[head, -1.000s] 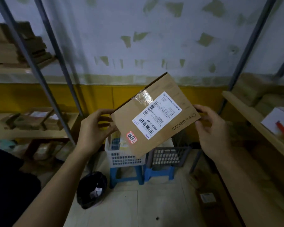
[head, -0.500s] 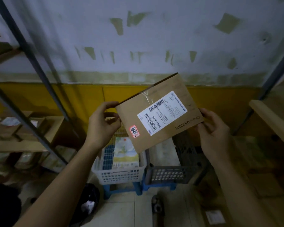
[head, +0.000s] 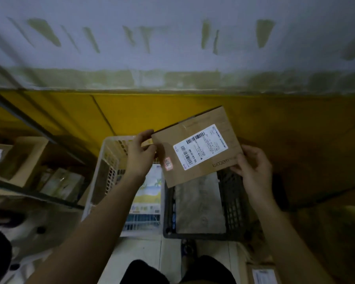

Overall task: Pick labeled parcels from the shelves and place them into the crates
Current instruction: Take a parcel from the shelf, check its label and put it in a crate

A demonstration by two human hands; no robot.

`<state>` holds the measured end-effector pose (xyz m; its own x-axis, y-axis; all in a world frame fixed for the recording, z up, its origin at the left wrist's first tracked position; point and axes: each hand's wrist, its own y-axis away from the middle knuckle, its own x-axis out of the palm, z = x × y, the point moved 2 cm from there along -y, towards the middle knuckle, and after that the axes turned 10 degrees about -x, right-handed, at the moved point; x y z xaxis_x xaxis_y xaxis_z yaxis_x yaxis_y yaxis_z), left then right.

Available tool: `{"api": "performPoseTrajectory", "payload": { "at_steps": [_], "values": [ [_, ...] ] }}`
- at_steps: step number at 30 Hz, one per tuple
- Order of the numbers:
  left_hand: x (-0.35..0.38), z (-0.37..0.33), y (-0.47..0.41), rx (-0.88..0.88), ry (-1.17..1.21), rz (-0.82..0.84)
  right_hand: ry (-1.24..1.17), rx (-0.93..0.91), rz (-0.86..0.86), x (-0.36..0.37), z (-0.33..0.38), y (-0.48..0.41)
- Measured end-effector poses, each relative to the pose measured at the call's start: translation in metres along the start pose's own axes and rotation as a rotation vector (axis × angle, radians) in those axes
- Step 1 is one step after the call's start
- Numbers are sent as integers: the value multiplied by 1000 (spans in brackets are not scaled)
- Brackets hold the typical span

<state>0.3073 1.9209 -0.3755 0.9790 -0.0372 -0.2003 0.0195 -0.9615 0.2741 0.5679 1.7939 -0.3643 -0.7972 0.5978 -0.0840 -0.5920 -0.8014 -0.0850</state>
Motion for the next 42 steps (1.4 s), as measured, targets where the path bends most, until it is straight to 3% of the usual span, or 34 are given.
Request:
{"api": "performPoseTrajectory", "payload": {
  "at_steps": [10,14,17,21,24,36,42],
  "values": [
    [83,86,-98,-272,-216,125,-145,464,-78,8,-144,-39],
    [103,134,-135,-230,-411,142,-117,518,-109,19,-208,-52],
    [109,170,-155,-122,-598,33,-129,577,-151,33,-260,-65],
    [118,207,-162,-144,-714,35,-132,659,-237,55,-323,-77],
    [123,229,-162,-52,-820,1,-192,725,-264,71,-367,-83],
    [130,259,-155,-3,-801,-64,-223,932,-204,93,-445,-98],
    [129,259,-155,-3,-778,-65,-36,912,-104,101,-461,-104]
  ]
}}
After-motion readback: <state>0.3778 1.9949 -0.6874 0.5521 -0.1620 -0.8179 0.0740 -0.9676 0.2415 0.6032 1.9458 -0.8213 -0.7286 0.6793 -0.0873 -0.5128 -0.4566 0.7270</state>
